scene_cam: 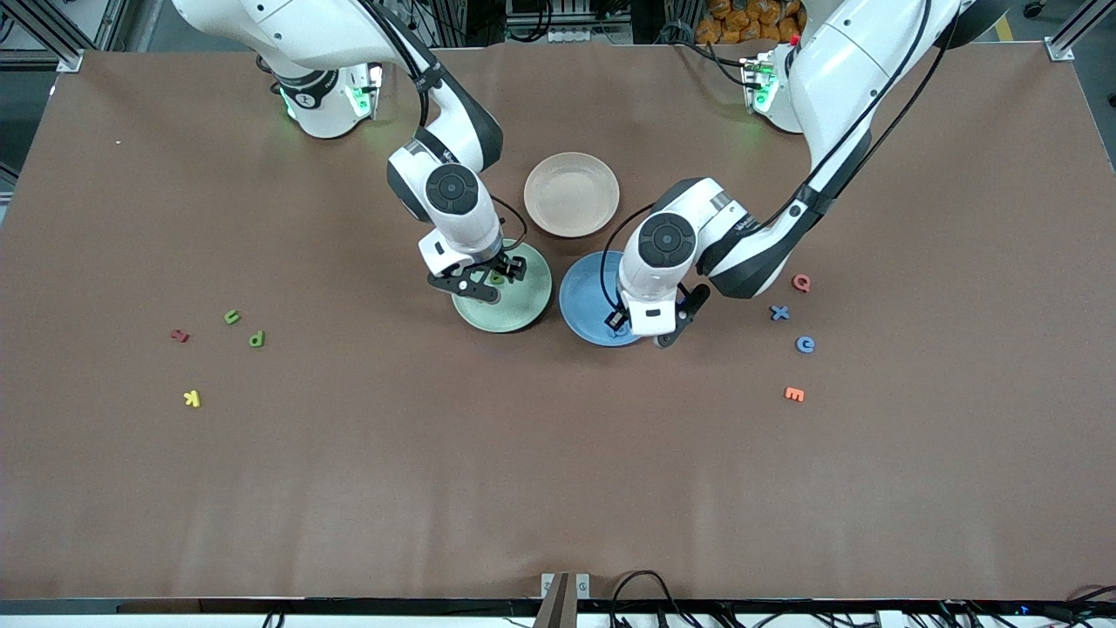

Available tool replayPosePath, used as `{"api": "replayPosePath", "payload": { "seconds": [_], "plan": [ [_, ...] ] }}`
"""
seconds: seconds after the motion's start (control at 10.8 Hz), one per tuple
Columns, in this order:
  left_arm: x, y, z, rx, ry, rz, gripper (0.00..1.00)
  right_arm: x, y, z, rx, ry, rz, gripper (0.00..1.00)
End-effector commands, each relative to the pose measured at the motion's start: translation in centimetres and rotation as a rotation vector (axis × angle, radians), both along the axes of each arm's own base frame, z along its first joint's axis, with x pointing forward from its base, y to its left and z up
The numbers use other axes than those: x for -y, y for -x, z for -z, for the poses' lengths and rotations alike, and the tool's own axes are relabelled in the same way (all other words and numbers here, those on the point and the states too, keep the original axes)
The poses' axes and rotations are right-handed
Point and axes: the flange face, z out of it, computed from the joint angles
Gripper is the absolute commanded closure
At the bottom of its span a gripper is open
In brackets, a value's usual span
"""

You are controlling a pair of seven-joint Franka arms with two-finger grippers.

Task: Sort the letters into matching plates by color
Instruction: 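Open both grippers to drop the letters onto the green and blue plates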

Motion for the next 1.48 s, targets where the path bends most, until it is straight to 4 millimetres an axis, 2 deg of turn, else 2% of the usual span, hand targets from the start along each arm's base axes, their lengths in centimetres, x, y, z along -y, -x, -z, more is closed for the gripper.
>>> {"api": "replayPosePath", "payload": {
  "seconds": [0.0, 0.09, 0.19, 0.37, 0.46, 0.93, 1.11, 1.2, 1.39],
  "plan": [
    [2.8, 1.4, -0.7, 0.017, -0.014, -0.008, 0.0, 16.7, -10.6, -5.6, 0.004, 0.014, -0.093, 0.0],
    [3.1, 1.8, -0.7, 0.015, -0.013, -0.005, 0.0, 18.6, -11.4, -5.6, 0.005, 0.011, -0.098, 0.0],
    [3.1, 1.6, -0.9, 0.024, -0.014, -0.003, 0.0, 19.6, -11.9, -5.7, 0.009, 0.009, -0.086, 0.0],
    [2.5, -0.2, -2.3, 0.052, 0.004, -0.023, 0.0, 21.5, -12.6, -5.9, 0.013, 0.011, -0.063, 0.0],
    [2.1, -0.6, -2.4, 0.054, 0.002, -0.028, 0.0, 22.7, -13.0, -6.0, 0.018, 0.016, -0.083, 0.0],
    [-3.6, -4.6, -1.9, 0.073, -0.024, -0.002, 0.0, 28.5, -14.4, -6.4, 0.03, 0.016, -0.304, 0.0],
    [-6.6, -6.5, -1.8, 0.072, -0.025, -0.015, 0.0, 30.8, -14.9, -6.6, 0.037, 0.011, -0.42, 0.0],
    [-7.0, -6.6, -1.6, 0.07, -0.025, 0.004, 0.0, 32.0, -15.0, -6.4, 0.038, 0.009, -0.452, 0.0],
    [-9.6, -7.6, -1.2, 0.054, -0.035, 0.009, 0.0, 33.9, -15.1, -6.4, 0.037, 0.009, -0.469, 0.0]
  ]
}}
